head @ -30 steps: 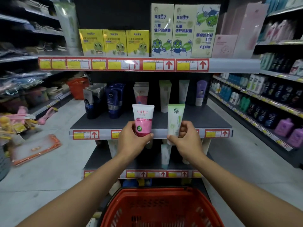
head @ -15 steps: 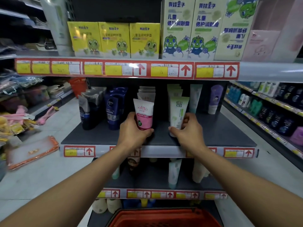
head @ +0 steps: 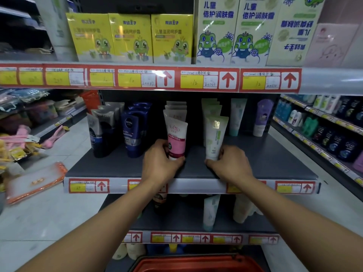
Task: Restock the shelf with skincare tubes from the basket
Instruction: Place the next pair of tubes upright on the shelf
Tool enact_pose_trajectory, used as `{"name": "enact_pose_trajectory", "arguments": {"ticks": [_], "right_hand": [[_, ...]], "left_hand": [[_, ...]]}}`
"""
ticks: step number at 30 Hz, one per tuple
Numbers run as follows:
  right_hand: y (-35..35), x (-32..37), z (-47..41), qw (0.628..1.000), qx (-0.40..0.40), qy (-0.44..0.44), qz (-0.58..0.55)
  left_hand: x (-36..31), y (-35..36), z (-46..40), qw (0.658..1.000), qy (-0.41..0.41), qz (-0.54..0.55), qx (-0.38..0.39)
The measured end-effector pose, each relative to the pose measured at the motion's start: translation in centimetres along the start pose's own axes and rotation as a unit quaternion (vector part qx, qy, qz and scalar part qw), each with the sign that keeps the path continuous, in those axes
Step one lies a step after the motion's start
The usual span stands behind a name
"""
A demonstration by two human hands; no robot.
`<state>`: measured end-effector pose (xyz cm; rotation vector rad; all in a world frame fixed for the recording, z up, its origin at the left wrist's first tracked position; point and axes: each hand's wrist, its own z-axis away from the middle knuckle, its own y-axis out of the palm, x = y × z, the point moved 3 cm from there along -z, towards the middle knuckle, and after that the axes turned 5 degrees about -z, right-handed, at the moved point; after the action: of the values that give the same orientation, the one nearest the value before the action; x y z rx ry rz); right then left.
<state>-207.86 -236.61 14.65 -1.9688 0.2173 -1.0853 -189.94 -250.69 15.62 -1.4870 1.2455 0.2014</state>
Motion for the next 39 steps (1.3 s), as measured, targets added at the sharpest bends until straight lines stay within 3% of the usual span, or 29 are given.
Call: {"name": "enact_pose_trajectory", "arguments": {"ticks": [8, 21, 39], "right_hand": [[0.1, 0.3, -3.0, 0.998, 0.057, 0.016, -0.002], [0.9, -0.4, -3.4, 0.996, -0.001, -0.084, 0.032], [0.6, 0.0, -2.9, 0.997, -0.005, -0.069, 0.036]], "left_hand": [[-0.9, 0.0, -2.1, 0.997, -0.028, -0.058, 0.043], [0.4, 1.5, -2.1, 0.998, -0.015, -0.051, 0.023], [0.5, 1.4, -2.2, 0.998, -0.023, -0.057, 0.010]]}}
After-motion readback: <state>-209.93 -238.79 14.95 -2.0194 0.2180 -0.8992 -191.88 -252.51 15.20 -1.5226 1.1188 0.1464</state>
